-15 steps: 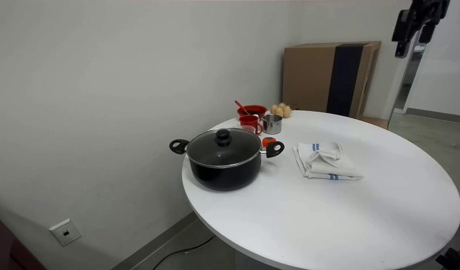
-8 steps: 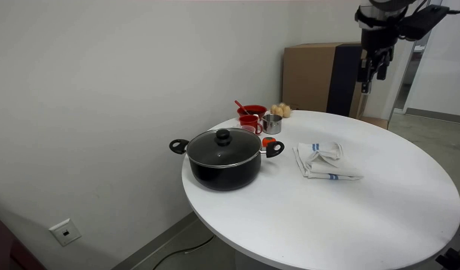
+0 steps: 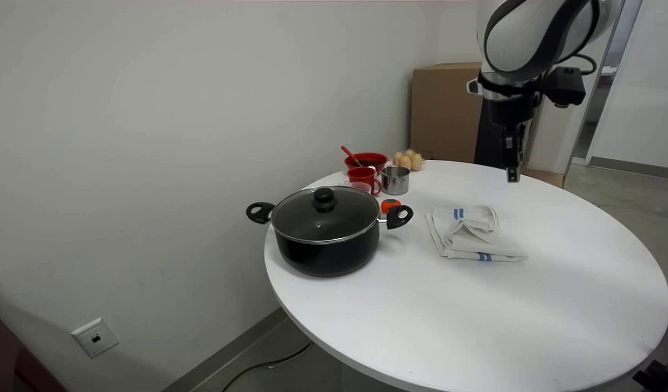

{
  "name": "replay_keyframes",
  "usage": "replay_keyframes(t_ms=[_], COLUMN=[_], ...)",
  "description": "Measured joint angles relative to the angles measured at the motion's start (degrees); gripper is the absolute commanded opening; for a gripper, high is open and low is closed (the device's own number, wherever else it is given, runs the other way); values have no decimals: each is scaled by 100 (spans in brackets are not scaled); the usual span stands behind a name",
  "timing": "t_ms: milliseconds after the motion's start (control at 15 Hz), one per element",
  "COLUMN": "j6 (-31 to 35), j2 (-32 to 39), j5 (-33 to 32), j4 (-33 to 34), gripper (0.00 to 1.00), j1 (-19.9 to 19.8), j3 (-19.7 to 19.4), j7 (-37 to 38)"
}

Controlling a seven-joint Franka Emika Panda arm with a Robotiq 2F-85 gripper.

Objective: Use the towel to wipe the table

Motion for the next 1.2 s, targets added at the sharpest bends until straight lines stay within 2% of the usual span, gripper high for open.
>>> replay_keyframes(t_ms=[467, 933, 1200], j6=[219, 1198, 1346], j2=[790, 1647, 2034], j5=[-127, -336, -336], j4=[298, 741, 888], gripper=[100, 100, 98], j1=[0, 20, 64], j3=[98, 97, 99], j7=[-803, -786, -728])
